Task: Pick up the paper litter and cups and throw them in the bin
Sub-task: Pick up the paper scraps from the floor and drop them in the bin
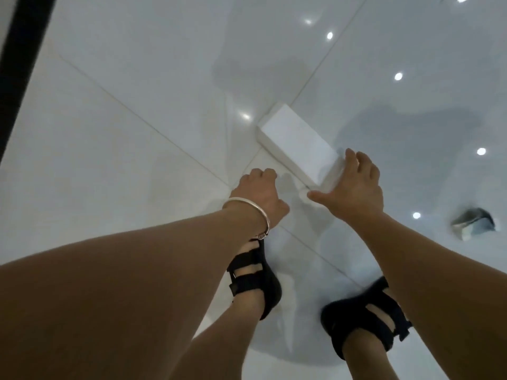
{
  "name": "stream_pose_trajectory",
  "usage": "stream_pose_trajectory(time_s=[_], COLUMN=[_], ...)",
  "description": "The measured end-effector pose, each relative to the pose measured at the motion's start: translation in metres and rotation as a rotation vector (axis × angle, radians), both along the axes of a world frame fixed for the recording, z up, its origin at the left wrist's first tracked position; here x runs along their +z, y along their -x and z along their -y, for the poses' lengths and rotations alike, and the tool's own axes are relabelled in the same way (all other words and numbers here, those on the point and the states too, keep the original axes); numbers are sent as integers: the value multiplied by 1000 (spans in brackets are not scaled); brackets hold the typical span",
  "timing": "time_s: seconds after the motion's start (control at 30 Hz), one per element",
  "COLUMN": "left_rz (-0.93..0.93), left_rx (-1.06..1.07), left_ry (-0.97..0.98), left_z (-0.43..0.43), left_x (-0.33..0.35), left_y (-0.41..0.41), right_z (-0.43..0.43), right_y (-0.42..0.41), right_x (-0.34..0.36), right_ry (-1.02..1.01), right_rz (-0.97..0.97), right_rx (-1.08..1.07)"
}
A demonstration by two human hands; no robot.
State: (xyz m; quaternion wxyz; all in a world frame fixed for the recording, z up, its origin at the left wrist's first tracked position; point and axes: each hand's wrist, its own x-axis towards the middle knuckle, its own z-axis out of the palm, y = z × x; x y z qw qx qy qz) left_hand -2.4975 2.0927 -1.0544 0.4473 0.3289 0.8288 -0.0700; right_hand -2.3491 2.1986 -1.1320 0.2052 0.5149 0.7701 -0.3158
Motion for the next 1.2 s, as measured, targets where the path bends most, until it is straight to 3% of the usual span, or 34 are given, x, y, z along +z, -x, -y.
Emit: stream_pose_trajectory(time_s=[0.13, 0.27, 0.4, 0.5, 0.67, 0.8, 0.93, 1.07, 1.2], left_rz=[-4, -54, -146, -92, 195, 236, 212, 192, 193], left_rx=[-38, -83, -398, -584, -382, -361, -285, -223, -205], left_ry=[-32, -92, -175, -89, 56, 52, 36, 18, 54], left_z=[-8, -8, -13, -30, -63, -77, -79, -64, -41], left_x=[-19, -1, 36, 61, 96, 99, 73, 32, -5], left_y=[1, 0, -7, -23, -46, -61, -79, -93, -95], right_z=[6, 15, 22, 14, -14, -33, -55, -71, -74], right_y=[7, -9, -40, -60, -89, -115, -158, -211, -228], right_x=[-26, -4, 56, 99, 146, 147, 104, 46, -3], right_ry=[-107, -150, -188, -222, -260, -222, -198, -149, -25], right_rz=[-14, -117, -325, -453, -526, -503, -320, 37, 121], right_rx=[109, 200, 328, 449, 572, 571, 386, -17, -301])
